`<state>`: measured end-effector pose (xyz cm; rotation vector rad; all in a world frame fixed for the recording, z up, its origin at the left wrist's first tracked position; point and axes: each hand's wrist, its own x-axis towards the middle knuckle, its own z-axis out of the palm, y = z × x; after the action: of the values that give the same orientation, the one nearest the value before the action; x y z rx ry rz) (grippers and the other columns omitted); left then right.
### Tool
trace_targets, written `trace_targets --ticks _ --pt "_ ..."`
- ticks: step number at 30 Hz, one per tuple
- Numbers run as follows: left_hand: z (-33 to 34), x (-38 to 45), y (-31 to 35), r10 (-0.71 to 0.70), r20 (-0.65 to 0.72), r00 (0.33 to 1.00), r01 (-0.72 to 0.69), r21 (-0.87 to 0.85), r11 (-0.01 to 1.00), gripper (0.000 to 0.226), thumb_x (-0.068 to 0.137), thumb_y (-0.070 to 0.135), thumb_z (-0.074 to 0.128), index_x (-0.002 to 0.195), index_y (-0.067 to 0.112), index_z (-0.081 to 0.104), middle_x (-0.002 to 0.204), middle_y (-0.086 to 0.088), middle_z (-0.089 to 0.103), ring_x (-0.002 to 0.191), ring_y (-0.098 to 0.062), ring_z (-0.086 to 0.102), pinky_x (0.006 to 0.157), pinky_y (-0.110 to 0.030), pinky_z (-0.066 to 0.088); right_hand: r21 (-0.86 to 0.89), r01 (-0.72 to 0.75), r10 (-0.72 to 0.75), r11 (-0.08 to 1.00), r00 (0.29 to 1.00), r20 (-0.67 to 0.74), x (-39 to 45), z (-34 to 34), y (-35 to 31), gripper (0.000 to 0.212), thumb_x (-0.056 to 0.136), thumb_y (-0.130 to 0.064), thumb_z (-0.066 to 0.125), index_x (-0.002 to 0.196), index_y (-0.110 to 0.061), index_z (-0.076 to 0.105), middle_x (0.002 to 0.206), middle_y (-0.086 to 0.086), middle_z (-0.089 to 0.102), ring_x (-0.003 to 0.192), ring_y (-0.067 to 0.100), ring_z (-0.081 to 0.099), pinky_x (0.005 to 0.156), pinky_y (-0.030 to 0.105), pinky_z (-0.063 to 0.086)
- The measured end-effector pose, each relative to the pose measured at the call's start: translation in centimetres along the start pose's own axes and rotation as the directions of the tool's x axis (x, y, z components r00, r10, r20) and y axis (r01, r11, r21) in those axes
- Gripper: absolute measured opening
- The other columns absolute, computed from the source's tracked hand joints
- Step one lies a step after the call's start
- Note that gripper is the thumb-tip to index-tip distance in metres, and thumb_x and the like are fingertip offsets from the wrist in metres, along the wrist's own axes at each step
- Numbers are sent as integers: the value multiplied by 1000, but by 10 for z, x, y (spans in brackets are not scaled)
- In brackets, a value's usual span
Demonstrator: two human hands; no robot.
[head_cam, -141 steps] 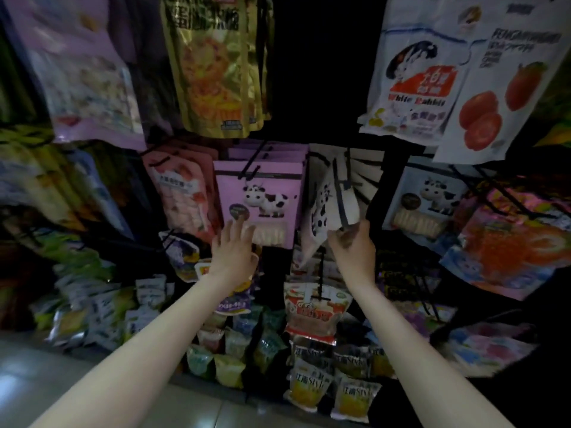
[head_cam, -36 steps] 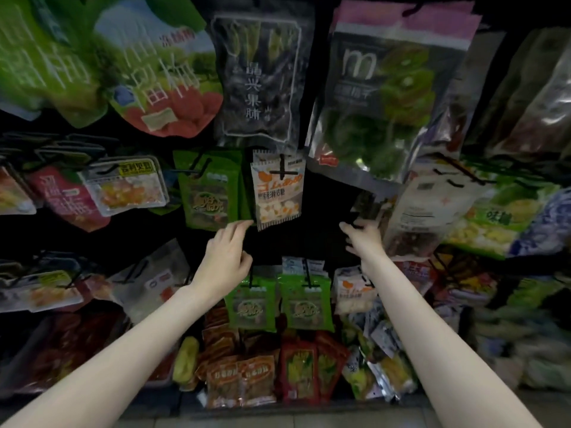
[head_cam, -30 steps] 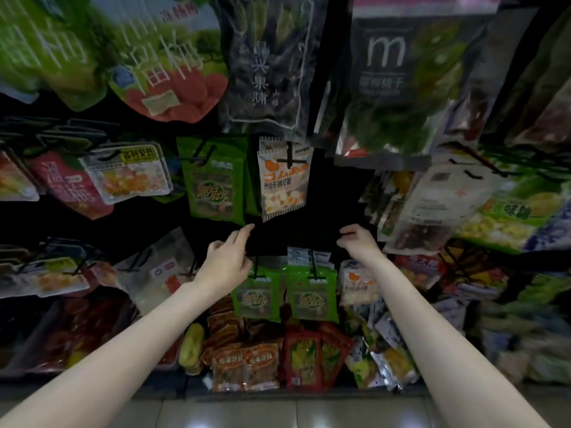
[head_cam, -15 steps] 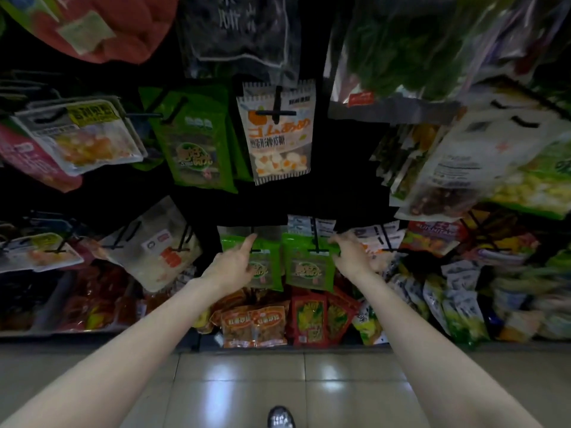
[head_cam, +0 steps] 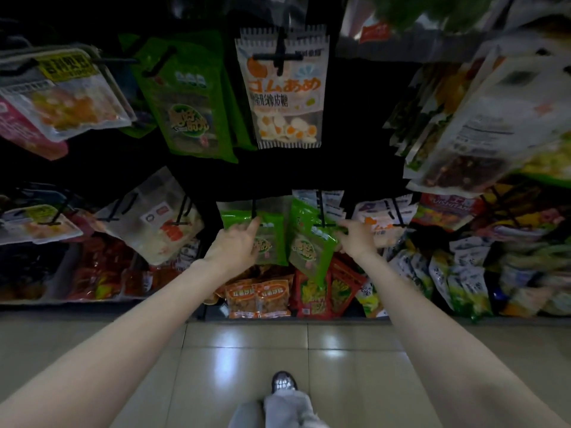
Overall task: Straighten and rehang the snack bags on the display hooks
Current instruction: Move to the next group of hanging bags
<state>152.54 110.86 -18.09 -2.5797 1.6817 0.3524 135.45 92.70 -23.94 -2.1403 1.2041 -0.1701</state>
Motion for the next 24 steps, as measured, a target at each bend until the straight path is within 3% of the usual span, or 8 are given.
trace_targets --ticks 3,6,10,12,17,20,22,24 --pt "-8 0 4 -25 30 999 27 -59 998 65 96 24 44 148 11 8 138 -14 43 120 -30 45 92 -40 41 2 17 -17 1000 997 70 -17 -15 2 37 95 -16 53 131 -7 51 111 19 66 65 18 62 75 34 54" --pt "-16 -3 23 -9 -30 1000 6 -119 993 64 95 22 46 148 11 11 139 -16 40 126 -32 39 97 -42 37 -42 4 -1 999 997 73 -44 -41 7 36 95 -20 54 129 -8 54 107 16 67 63 16 60 71 30 52" --pt "-16 -7 68 146 -141 979 -174 -221 960 59 93 16 47 145 10 22 141 -15 37 127 -34 37 99 -42 35 -54 -22 21 998 1000 -16 -92 -84 20 32 94 -21 55 124 -12 60 125 10 61 109 27 60 81 28 45" --pt "-13 -4 97 186 -138 973 -216 -251 944 58 94 19 47 146 13 22 144 -13 35 129 -32 35 101 -44 35 -58 -30 26 998 997 -71 -116 -107 29 30 94 -21 55 121 -12 61 128 8 56 115 28 54 88 32 43" --pt "-8 -6 163 301 -102 948 -317 -347 883 66 94 26 50 149 19 14 150 -7 27 135 -30 30 108 -44 32 -5 -79 78 997 991 -110 -161 -155 56 27 96 -18 51 120 -10 61 129 7 57 92 27 65 69 23 46" --pt "-10 -13 186 338 -135 931 -364 -359 859 69 93 31 53 149 25 12 154 0 19 140 -25 17 113 -37 20 -26 -35 33 999 997 -67 -170 -170 68 27 96 -18 51 120 -11 61 130 6 58 92 21 64 61 12 41" --pt "-14 -13 195 369 -202 907 -416 -312 854 59 92 30 55 144 27 27 151 1 25 139 -24 20 112 -38 21 -62 0 -1 998 1000 -11 -168 -176 72 26 96 -19 51 119 -12 62 125 6 61 92 20 64 68 17 42" --pt "-18 -11 203 393 -244 887 -456 -322 830 40 92 24 56 132 20 49 141 -3 44 131 -24 37 107 -36 30 -55 29 -27 998 999 27 -164 -181 73 27 96 -18 52 119 -11 63 122 6 62 94 20 63 74 22 44"
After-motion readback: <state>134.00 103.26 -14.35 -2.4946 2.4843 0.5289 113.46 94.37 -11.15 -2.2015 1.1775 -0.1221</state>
